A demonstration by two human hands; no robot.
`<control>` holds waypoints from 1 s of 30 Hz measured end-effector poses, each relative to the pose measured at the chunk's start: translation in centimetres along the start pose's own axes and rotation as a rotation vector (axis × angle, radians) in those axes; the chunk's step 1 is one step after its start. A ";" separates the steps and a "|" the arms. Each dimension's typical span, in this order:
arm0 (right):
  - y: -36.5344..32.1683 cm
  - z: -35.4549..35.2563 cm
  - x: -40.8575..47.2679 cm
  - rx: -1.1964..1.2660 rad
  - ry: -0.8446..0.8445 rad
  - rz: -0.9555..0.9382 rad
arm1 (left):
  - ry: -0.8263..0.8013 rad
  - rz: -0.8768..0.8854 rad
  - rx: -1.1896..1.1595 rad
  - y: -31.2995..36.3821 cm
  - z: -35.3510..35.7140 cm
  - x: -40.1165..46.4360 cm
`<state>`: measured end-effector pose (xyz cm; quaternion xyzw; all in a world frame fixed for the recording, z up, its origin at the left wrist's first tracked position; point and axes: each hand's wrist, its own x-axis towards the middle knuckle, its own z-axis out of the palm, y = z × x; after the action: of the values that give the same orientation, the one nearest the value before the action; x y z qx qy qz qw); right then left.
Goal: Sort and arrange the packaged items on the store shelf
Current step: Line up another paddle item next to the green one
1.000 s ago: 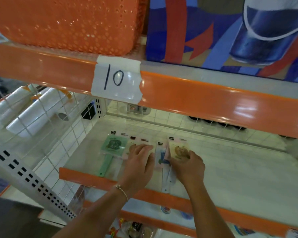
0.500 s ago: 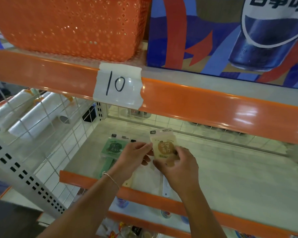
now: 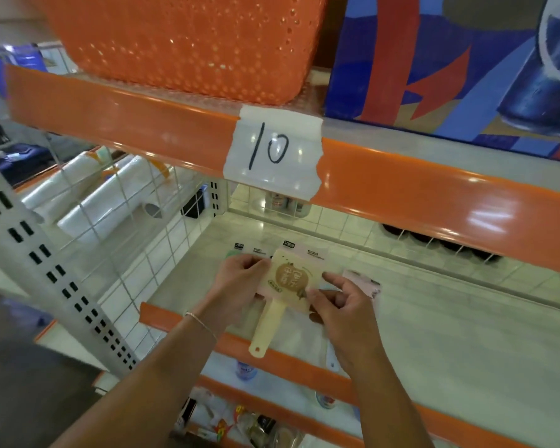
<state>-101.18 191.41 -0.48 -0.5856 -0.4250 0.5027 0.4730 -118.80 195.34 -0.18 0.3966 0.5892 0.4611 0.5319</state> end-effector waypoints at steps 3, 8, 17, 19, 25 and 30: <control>0.5 0.8 0.4 0.047 -0.033 0.035 | 0.047 0.012 -0.029 0.0 -0.1 0.2; 1.3 0.8 2.2 0.179 0.063 0.092 | 0.042 0.135 0.188 -0.4 -2.2 1.1; 3.7 1.2 4.9 -0.150 0.186 0.035 | 0.296 0.537 0.831 -3.4 -7.6 1.9; 4.0 1.8 4.8 -0.206 0.168 0.040 | 0.254 0.585 0.908 -4.2 -6.9 1.2; 5.2 3.1 5.0 -0.279 0.117 0.068 | 0.165 0.632 1.059 -6.0 -6.0 0.7; 4.5 3.3 4.0 -0.472 0.124 0.008 | 0.192 0.462 0.908 -6.9 -8.1 2.4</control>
<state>-103.77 194.83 -5.75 -0.7112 -0.4987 0.3542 0.3464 -126.97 194.84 -7.33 0.6631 0.6731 0.2988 0.1340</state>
